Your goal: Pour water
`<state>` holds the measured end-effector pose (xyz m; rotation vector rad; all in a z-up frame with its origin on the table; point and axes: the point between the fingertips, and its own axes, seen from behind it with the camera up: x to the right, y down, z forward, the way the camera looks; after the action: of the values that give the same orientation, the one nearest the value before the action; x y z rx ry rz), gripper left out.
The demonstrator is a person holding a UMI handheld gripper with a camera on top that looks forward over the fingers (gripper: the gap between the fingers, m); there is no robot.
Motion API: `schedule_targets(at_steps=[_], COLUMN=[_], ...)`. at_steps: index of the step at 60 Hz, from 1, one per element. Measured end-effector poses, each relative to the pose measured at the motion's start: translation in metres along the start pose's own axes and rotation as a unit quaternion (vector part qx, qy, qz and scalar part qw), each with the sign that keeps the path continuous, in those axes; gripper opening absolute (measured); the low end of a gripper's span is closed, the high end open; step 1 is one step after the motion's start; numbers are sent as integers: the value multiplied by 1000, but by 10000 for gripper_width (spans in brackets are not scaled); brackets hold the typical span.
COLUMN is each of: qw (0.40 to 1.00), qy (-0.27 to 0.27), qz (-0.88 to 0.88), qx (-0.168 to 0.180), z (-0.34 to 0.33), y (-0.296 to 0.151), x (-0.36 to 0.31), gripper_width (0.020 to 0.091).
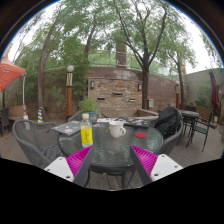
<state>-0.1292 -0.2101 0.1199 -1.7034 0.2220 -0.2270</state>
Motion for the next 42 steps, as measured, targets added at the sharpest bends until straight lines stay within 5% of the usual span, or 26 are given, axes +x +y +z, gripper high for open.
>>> schedule_targets(at_steps=[23,42], qw=[1000,995], qy=[-15,-94], qz=[2,-25], qx=[-7,12], z=[23,153], y=[8,-8], x=[-12,-130], gripper_width=[832,832])
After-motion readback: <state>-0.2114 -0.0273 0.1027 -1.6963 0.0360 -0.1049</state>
